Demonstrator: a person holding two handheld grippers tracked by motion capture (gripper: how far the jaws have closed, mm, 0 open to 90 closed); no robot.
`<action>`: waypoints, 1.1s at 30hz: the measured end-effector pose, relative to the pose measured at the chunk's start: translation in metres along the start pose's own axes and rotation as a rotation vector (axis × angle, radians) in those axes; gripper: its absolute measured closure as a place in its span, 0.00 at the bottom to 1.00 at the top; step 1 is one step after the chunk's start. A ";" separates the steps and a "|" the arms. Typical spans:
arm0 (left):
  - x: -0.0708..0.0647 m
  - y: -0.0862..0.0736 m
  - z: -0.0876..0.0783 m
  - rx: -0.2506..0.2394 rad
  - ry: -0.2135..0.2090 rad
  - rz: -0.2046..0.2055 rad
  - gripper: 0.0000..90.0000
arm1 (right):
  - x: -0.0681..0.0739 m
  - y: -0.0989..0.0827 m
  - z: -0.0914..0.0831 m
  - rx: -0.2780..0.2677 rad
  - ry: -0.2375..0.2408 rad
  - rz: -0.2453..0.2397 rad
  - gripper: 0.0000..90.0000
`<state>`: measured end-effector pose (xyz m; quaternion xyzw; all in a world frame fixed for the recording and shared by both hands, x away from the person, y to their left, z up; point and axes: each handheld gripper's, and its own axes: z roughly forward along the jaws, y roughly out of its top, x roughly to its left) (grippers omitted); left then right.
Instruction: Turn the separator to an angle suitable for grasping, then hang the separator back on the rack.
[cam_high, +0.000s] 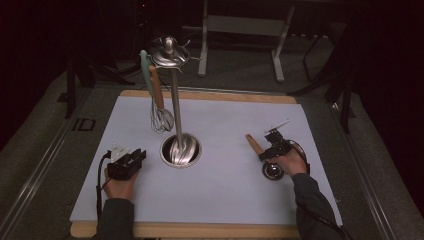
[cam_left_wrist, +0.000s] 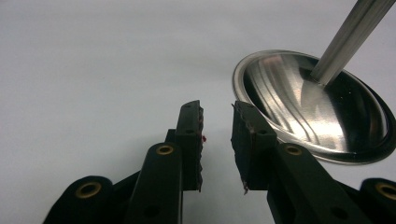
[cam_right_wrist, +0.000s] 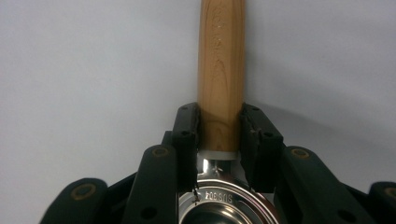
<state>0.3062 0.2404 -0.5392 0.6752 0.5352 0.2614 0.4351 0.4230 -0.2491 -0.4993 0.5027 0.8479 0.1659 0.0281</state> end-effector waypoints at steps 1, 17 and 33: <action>0.000 0.000 0.000 0.000 0.000 0.001 0.81 | 0.002 0.001 0.000 0.011 -0.012 -0.019 0.77; 0.000 0.000 0.001 0.004 -0.001 0.003 0.81 | 0.017 -0.002 -0.007 -0.056 -0.033 -0.081 0.79; -0.001 0.000 0.001 0.005 0.000 0.007 0.81 | 0.026 -0.007 -0.019 -0.170 -0.023 -0.103 0.79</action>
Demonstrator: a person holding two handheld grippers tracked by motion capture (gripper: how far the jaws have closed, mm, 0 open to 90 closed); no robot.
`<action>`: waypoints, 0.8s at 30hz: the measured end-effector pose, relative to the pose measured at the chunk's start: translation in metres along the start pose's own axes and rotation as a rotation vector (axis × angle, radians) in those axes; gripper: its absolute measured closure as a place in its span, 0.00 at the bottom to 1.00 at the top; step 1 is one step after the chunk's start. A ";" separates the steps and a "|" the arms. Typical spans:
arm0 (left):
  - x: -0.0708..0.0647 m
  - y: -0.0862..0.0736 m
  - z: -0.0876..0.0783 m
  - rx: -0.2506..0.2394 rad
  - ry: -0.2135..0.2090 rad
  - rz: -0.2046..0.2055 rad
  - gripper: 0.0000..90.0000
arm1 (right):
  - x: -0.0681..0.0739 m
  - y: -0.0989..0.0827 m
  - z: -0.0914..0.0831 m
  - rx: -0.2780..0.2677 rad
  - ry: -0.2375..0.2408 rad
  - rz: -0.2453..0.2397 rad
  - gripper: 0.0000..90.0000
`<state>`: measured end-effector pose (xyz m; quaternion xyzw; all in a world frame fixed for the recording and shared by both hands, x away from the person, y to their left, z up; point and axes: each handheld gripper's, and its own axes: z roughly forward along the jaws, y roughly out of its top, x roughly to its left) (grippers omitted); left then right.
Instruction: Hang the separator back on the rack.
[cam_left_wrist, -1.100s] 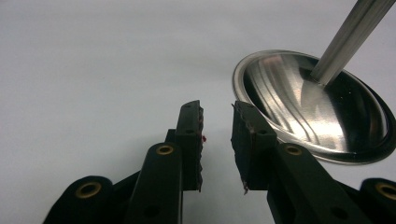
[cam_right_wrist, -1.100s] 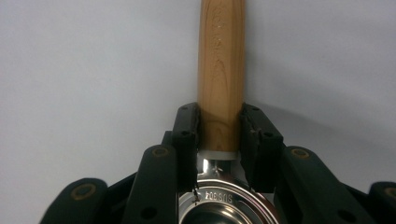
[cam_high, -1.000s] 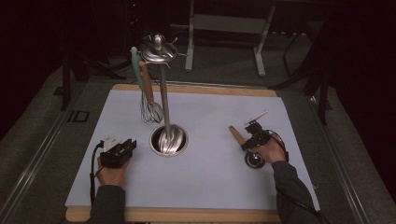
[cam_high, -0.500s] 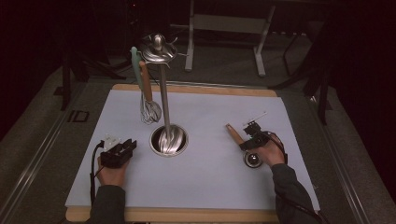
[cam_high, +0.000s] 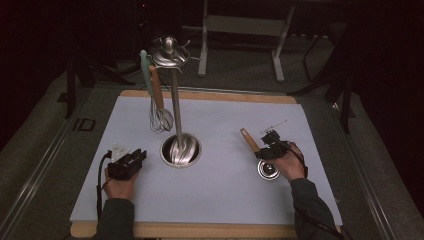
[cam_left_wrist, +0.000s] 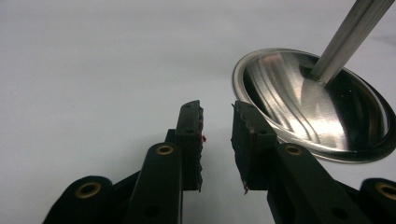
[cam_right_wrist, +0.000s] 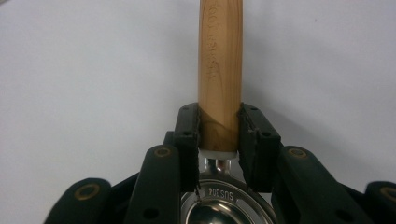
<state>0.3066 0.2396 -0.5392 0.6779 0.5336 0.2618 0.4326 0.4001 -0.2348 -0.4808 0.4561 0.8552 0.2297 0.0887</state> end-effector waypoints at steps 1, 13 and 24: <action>0.000 0.000 0.000 0.000 0.000 0.000 0.81 | 0.000 -0.001 -0.001 -0.007 0.000 -0.001 0.79; 0.000 0.000 0.000 0.002 0.002 0.003 0.81 | 0.007 -0.002 -0.007 -0.060 0.043 0.001 0.79; -0.001 0.000 0.000 0.000 0.002 0.004 0.81 | 0.018 0.000 -0.021 -0.128 0.045 -0.022 0.79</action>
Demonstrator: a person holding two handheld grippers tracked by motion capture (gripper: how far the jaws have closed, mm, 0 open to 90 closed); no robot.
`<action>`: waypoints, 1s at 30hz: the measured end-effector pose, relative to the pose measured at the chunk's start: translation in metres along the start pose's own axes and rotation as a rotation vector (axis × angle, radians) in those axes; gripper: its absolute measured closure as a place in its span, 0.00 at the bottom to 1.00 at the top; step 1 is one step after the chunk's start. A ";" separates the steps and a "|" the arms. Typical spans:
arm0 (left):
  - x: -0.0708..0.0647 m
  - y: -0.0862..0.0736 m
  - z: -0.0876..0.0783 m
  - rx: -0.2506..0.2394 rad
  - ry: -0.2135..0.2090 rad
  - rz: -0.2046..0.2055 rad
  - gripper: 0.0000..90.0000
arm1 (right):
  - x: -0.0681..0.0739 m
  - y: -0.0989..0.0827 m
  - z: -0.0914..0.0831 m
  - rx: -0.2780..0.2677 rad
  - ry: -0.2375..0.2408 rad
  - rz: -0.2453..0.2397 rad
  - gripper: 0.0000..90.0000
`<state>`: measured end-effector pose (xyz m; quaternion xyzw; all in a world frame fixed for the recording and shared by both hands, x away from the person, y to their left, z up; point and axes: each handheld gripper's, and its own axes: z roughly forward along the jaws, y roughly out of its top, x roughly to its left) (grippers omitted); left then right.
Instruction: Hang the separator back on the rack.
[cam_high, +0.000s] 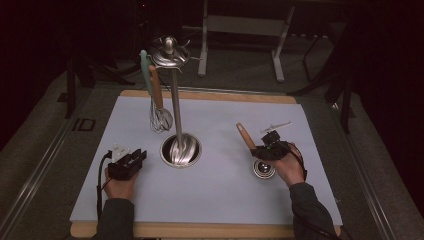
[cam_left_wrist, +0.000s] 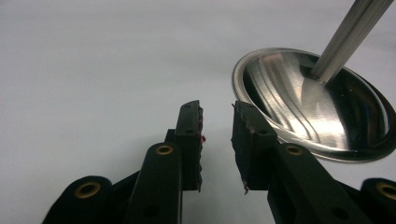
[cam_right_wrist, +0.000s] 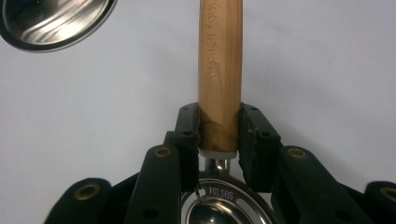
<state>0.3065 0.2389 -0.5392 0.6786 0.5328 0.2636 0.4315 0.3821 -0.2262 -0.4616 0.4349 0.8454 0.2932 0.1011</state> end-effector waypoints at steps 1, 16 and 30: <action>0.000 0.000 0.000 0.000 0.000 0.000 0.81 | 0.000 0.000 0.000 0.000 0.000 0.000 0.79; 0.000 0.000 0.000 0.001 0.000 0.002 0.81 | 0.012 0.003 -0.009 -0.057 0.052 -0.019 0.79; 0.000 0.000 0.000 0.001 0.000 0.002 0.81 | 0.026 0.006 -0.018 -0.127 0.117 -0.056 0.79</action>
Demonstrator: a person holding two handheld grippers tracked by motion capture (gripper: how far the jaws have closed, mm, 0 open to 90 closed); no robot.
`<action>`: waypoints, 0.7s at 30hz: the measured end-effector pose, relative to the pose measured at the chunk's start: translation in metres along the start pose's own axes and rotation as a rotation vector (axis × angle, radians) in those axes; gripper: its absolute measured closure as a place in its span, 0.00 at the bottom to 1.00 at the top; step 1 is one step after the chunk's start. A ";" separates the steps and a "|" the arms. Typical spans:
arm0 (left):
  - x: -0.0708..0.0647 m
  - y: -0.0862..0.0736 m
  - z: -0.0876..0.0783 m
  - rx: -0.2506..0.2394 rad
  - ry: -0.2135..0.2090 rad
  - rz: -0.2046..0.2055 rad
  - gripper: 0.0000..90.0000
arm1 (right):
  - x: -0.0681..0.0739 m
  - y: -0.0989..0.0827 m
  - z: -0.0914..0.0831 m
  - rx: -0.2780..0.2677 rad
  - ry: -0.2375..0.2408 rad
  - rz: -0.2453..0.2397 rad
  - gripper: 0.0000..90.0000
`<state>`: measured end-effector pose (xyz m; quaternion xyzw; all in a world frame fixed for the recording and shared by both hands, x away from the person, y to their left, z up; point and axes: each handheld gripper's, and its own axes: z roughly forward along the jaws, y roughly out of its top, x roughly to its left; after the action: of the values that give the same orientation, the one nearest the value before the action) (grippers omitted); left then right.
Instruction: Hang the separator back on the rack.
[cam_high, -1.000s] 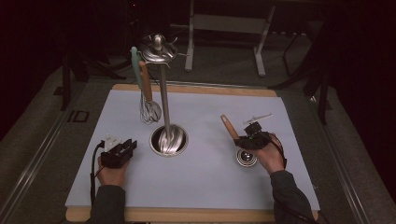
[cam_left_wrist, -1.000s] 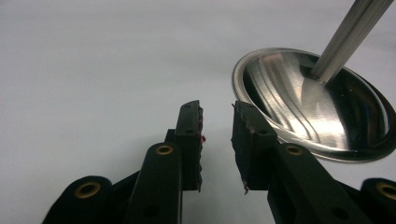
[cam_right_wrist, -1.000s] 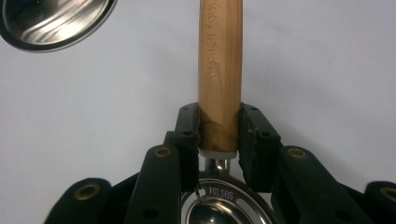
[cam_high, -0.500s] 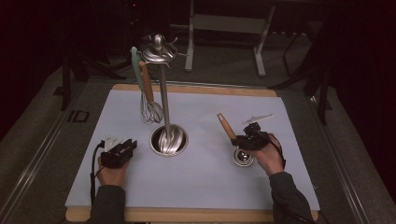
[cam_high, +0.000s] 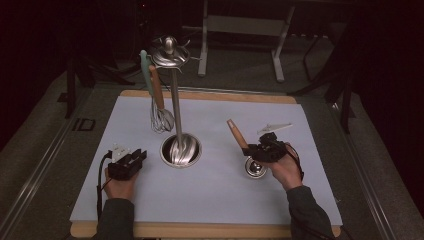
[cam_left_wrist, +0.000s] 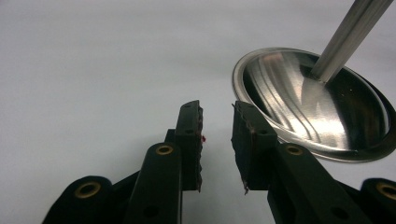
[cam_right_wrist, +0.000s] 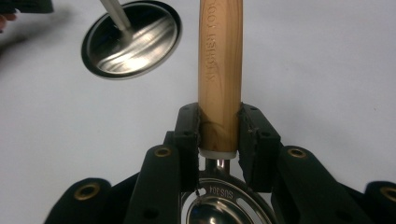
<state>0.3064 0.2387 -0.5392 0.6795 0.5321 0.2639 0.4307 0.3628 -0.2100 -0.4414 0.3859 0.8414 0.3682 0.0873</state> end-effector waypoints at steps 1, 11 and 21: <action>0.000 0.000 0.000 0.000 0.000 0.000 0.81 | 0.000 0.000 0.000 0.000 0.000 0.000 0.79; 0.000 0.000 0.000 0.001 0.000 0.001 0.81 | 0.009 0.006 -0.005 -0.053 0.049 -0.028 0.79; 0.000 0.000 0.000 -0.002 0.000 -0.002 0.81 | 0.019 0.013 -0.010 -0.098 0.085 -0.062 0.79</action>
<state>0.3064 0.2387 -0.5392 0.6787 0.5324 0.2638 0.4317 0.3523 -0.1965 -0.4226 0.3389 0.8367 0.4224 0.0817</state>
